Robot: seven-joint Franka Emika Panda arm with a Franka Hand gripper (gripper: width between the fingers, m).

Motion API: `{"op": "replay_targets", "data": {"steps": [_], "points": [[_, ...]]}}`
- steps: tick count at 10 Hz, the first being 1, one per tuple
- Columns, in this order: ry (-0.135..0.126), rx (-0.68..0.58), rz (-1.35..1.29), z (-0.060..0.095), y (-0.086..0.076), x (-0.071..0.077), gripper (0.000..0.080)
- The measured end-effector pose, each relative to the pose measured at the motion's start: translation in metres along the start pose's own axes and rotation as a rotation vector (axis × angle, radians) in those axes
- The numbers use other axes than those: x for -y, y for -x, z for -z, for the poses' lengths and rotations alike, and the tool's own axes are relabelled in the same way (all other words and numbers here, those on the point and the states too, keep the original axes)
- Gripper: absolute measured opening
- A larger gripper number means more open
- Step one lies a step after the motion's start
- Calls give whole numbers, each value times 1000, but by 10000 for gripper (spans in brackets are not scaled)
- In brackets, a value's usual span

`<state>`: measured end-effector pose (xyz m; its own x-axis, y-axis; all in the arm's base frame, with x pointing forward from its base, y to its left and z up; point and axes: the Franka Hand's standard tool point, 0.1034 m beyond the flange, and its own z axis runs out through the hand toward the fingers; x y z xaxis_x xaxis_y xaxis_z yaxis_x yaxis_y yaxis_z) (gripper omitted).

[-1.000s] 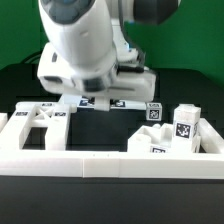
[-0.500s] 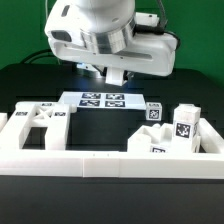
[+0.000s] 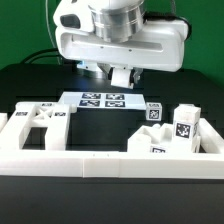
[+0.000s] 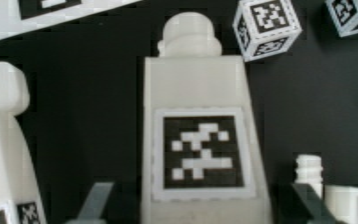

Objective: Assemble chair

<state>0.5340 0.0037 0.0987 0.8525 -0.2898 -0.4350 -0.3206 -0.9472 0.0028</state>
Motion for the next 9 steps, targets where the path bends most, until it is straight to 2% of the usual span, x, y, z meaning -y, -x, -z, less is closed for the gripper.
{"op": "replay_targets", "data": {"steps": [1, 4, 6, 9], "points": [[-12, -78, 7, 8, -2, 5, 287], [-36, -307, 20, 7, -9, 11, 287], [-41, -453, 46, 9, -18, 15, 287], [-39, -628, 99, 36, -41, 13, 287]]}}
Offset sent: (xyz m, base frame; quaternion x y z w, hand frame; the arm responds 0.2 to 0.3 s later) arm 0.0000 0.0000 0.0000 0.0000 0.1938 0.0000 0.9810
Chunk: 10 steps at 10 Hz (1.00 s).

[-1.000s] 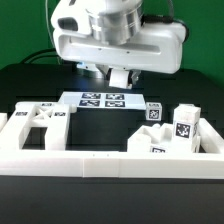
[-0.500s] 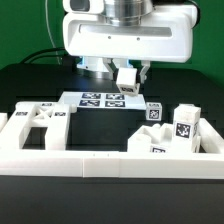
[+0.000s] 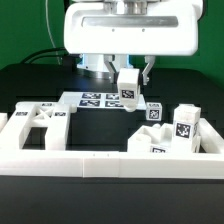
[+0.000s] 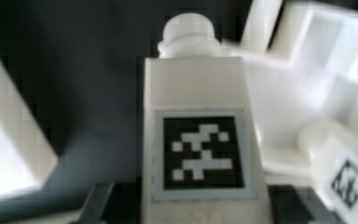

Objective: Assemble chair

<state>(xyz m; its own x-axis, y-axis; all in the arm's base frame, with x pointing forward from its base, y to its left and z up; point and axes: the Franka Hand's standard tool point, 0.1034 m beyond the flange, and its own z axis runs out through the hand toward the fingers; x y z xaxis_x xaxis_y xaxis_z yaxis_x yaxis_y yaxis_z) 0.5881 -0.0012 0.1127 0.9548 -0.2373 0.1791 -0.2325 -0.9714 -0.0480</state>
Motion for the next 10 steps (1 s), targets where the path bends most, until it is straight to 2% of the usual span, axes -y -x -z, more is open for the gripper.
{"op": "replay_targets", "data": {"steps": [1, 2, 5, 7, 8, 10], "points": [[-3, -57, -2, 2, -7, 0, 287], [-2, -152, 9, 1, -7, 2, 287], [1, -296, 9, -2, -4, 2, 287], [-12, -278, 8, -6, -10, 17, 287], [-7, -279, 39, -9, -10, 26, 287], [-3, -297, 41, -10, -10, 23, 287]]}}
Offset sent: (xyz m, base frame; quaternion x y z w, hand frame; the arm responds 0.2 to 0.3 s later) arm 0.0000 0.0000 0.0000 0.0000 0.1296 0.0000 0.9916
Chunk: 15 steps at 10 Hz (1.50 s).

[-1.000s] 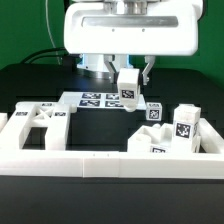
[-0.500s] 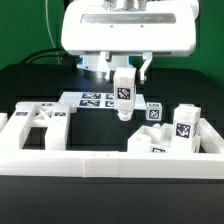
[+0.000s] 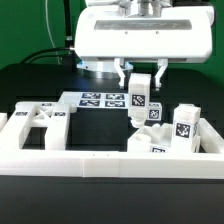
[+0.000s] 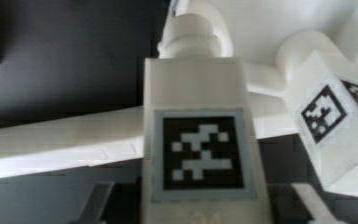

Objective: Assemble chair

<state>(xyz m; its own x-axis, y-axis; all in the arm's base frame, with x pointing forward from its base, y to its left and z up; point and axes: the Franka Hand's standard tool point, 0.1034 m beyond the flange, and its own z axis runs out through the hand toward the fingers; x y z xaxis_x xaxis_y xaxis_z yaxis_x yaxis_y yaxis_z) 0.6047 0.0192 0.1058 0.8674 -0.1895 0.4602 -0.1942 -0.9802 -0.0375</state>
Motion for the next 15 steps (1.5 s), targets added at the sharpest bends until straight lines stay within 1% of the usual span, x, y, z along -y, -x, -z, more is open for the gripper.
{"op": "replay_targets", "data": {"steps": [2, 4, 5, 6, 12, 15], "points": [[0, 3, 1, -1, 1, 0, 287], [1, -153, 23, -5, -9, 5, 287], [9, -172, 29, -13, -2, 6, 287], [8, -146, 36, -13, -2, 6, 287], [9, -122, 53, -23, 10, 10, 287], [10, -148, 57, -24, 12, 10, 287]]}}
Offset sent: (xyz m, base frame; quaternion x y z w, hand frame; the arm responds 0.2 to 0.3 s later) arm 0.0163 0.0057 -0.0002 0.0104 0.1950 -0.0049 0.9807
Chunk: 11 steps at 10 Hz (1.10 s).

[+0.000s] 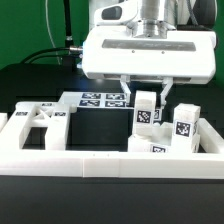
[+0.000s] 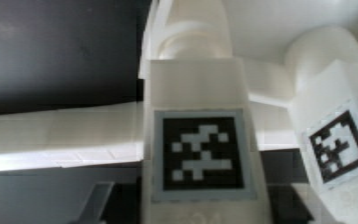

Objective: Assemble chair

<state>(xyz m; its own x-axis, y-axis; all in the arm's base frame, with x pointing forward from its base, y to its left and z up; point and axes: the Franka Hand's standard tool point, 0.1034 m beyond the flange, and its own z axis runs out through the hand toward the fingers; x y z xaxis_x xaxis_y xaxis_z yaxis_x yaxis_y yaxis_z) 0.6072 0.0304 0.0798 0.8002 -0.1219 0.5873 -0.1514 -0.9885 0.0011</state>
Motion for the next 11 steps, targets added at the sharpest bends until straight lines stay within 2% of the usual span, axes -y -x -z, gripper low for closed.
{"op": "replay_targets", "data": {"steps": [2, 4, 5, 6, 8, 11], "points": [[-1, 33, 2, -2, 2, 0, 287], [-2, 42, -3, -1, 0, 0, 606], [-5, 48, -6, 2, -3, 0, 606], [-8, 66, -7, 6, -9, -3, 640], [-7, 90, -1, 12, -20, -18, 640], [-7, 100, 2, 11, -16, -17, 649]]}}
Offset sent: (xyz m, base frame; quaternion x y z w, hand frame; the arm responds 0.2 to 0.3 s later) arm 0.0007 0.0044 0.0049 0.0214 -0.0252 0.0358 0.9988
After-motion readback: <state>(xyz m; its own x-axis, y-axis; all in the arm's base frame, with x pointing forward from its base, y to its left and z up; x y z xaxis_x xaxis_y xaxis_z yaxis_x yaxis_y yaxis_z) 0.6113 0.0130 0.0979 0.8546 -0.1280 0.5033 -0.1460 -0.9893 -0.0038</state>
